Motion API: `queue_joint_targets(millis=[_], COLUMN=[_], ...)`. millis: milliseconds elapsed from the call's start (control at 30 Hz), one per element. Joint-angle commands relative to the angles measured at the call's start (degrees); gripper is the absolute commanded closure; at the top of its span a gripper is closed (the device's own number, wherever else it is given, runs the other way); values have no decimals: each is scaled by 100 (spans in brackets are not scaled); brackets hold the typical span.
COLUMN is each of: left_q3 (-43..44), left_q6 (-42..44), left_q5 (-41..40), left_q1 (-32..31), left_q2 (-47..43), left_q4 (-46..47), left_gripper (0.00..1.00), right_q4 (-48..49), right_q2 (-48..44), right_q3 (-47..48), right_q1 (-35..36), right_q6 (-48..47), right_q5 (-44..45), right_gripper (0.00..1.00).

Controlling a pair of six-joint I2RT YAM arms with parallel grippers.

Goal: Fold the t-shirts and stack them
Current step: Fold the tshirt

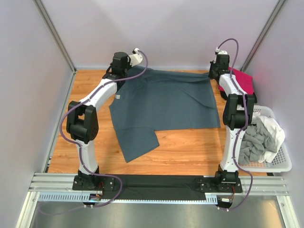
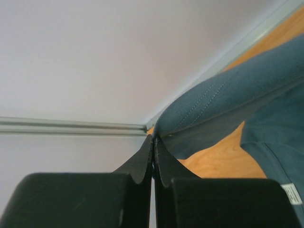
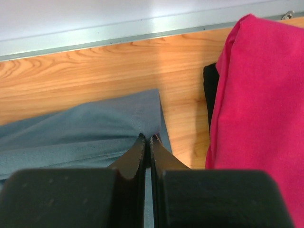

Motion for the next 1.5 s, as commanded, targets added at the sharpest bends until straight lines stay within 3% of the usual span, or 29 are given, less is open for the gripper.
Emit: queue_joint_targets(millis=[0, 1467], left_q3=[-263, -1573], left_q6=[-250, -1199], left_q5=[-151, 156], left_q1=[13, -92], left_q2=[-428, -1194], left_q4=[-216, -928], left_gripper=[100, 100], right_q4=[212, 177], right_q2=[-415, -872], right_q3=[-217, -1299], right_q1=[-99, -178], right_q6=[-15, 152], right_q5=[-12, -144], right_gripper=[99, 100])
